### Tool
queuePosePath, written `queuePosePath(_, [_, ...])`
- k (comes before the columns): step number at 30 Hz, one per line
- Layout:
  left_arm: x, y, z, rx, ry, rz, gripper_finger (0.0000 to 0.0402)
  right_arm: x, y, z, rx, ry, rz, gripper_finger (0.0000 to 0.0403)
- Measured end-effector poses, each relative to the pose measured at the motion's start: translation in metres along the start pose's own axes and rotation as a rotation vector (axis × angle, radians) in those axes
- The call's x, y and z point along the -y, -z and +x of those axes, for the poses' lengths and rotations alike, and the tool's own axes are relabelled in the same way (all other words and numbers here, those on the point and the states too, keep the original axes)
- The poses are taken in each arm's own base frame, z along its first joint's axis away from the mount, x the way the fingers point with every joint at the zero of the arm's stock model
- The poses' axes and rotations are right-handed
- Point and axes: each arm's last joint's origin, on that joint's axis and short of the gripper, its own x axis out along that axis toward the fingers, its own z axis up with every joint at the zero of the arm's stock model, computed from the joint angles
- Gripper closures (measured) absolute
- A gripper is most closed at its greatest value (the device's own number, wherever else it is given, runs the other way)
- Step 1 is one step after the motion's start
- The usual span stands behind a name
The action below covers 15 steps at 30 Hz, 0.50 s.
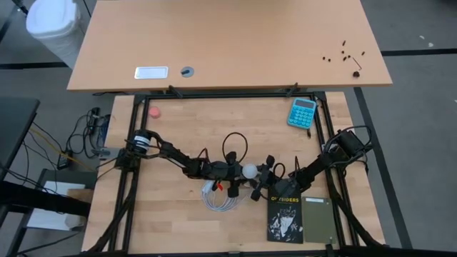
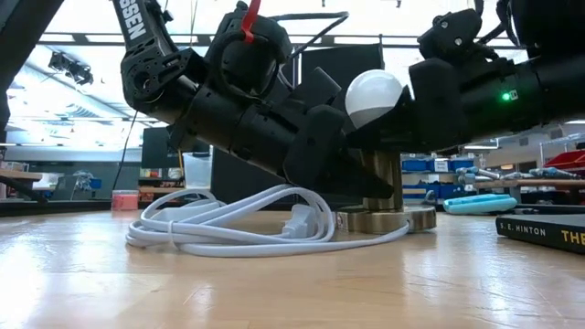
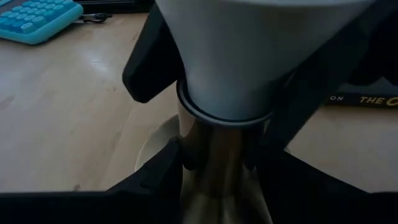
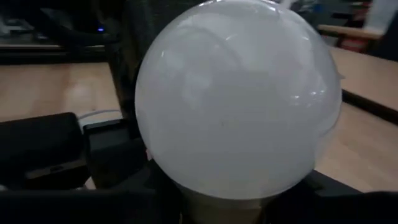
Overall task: Screw lightbulb
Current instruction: Remove the white lightbulb into the silver lamp
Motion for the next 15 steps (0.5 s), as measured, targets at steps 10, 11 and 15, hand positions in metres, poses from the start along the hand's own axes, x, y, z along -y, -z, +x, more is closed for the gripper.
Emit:
queuePosePath(10, [0.002, 0.001, 0.0, -0.011, 0.056, 0.016, 0.0217, 0.023, 0.007, 0.003, -0.001, -0.267, 0.043, 0.0223])
queuePosePath(11, [0.002, 0.001, 0.0, -0.01, 0.058, 0.021, 0.0217, 0.026, 0.007, 0.004, 0.0, -0.296, 0.04, 0.0224])
queuePosePath(15, [0.003, 0.001, 0.0, -0.01, 0.081, 0.037, 0.0217, 0.033, 0.007, 0.006, 0.013, -0.401, 0.013, 0.0224])
